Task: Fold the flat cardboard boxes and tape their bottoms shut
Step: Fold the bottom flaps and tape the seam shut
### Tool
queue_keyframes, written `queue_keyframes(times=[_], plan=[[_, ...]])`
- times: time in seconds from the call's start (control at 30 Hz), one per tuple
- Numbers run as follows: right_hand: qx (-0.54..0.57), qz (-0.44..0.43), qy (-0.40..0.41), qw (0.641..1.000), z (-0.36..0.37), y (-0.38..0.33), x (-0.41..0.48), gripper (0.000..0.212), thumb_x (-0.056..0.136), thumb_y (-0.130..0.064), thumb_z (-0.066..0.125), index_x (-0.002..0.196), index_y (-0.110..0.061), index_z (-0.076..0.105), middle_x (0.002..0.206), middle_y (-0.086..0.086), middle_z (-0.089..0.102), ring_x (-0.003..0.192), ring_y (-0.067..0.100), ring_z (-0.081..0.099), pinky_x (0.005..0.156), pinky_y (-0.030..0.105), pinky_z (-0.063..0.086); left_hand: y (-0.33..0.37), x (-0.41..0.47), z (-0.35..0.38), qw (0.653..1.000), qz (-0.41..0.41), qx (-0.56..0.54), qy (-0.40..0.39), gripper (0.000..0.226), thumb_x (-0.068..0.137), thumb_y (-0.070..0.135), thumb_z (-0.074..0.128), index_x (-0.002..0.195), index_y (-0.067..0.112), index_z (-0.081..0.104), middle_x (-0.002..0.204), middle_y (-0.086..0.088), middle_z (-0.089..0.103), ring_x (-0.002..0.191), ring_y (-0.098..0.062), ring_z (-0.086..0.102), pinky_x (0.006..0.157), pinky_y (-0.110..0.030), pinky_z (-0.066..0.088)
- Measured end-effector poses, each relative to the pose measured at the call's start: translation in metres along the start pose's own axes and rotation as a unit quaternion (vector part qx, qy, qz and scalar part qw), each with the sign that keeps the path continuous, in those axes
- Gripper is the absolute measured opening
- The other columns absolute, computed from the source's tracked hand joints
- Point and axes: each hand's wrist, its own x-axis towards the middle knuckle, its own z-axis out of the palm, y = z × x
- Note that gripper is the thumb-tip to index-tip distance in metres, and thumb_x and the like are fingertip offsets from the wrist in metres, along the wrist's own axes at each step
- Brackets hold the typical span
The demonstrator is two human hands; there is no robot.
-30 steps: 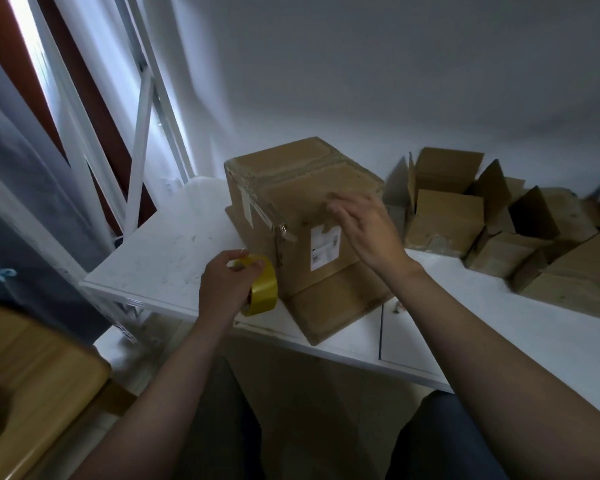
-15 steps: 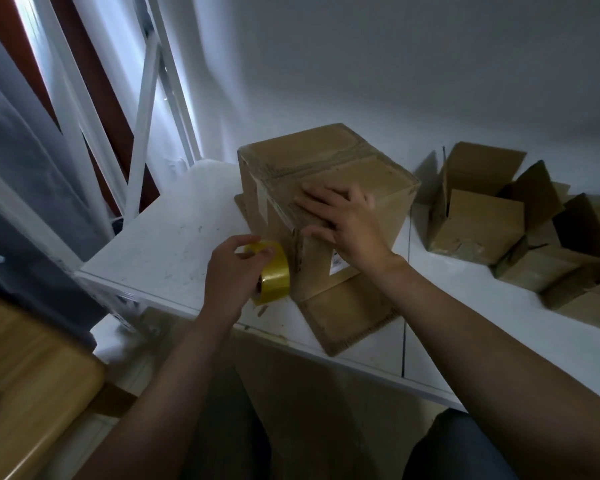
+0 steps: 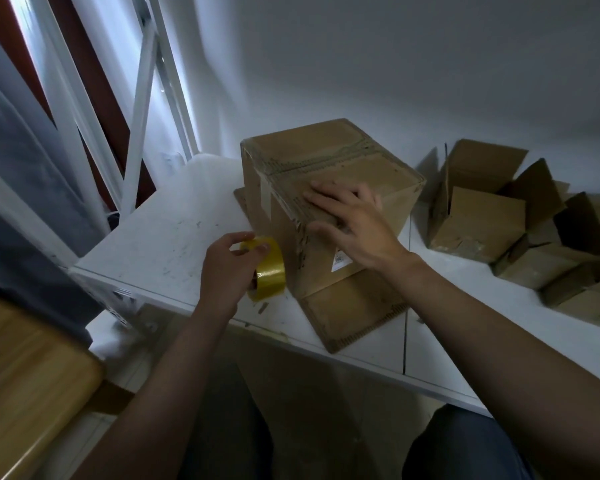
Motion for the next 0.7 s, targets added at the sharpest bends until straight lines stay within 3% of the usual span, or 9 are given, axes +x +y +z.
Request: queue_keyframes(times=[0.1, 0.23, 0.43, 0.63, 0.7], plan=[[-0.028, 0.033, 0.066, 0.997, 0.018, -0.014, -0.001, 0.057, 0.090, -0.069, 0.052, 0.138, -0.040, 0.058, 0.146, -0.019, 0.049, 0.122, 0.012, 0.037, 0.107, 0.039, 0.026, 0.001, 0.001, -0.002, 1.000, 0.002, -0.004, 0.000, 0.033, 0.086, 0.029, 0.078, 0.113, 0.038, 0.062, 0.123, 0.005, 0.057, 0.115, -0.026, 0.060, 0.085, -0.048, 0.060], [-0.076, 0.024, 0.121, 0.989, 0.035, -0.016, -0.007, 0.068, 0.080, -0.073, 0.064, 0.137, -0.036, 0.060, 0.143, -0.011, 0.053, 0.128, 0.024, 0.044, 0.108, 0.044, 0.028, 0.001, -0.002, -0.003, 1.000, 0.003, 0.007, -0.007, 0.033, 0.086, 0.029, 0.078, 0.114, 0.037, 0.061, 0.122, 0.006, 0.055, 0.115, -0.025, 0.059, 0.080, -0.042, 0.060], [-0.115, 0.057, 0.085, 0.988, 0.035, -0.029, -0.010, 0.084, 0.069, -0.075, 0.068, 0.141, -0.035, 0.053, 0.143, -0.003, 0.050, 0.134, 0.028, 0.038, 0.121, 0.050, 0.010, 0.001, -0.008, -0.004, 1.000, -0.003, 0.009, -0.012, 0.035, 0.085, 0.029, 0.079, 0.116, 0.036, 0.062, 0.127, 0.003, 0.057, 0.115, -0.027, 0.059, 0.087, -0.051, 0.059], [-0.099, 0.112, 0.121, 0.981, 0.034, -0.043, -0.007, 0.055, 0.090, -0.066, 0.053, 0.134, -0.033, 0.059, 0.138, -0.002, 0.054, 0.132, 0.028, 0.041, 0.121, 0.055, 0.011, 0.006, -0.012, -0.007, 1.000, -0.008, 0.006, -0.018, 0.037, 0.086, 0.030, 0.078, 0.119, 0.035, 0.061, 0.129, 0.003, 0.055, 0.116, -0.027, 0.058, 0.087, -0.050, 0.060], [-0.124, 0.113, 0.103, 0.980, 0.039, -0.047, -0.008, 0.056, 0.089, -0.061, 0.056, 0.136, -0.031, 0.056, 0.141, 0.001, 0.051, 0.136, 0.030, 0.038, 0.121, 0.058, 0.008, 0.007, -0.012, -0.008, 1.000, -0.008, 0.003, -0.017, 0.037, 0.086, 0.030, 0.078, 0.118, 0.035, 0.061, 0.127, 0.004, 0.055, 0.115, -0.027, 0.058, 0.087, -0.050, 0.060]])
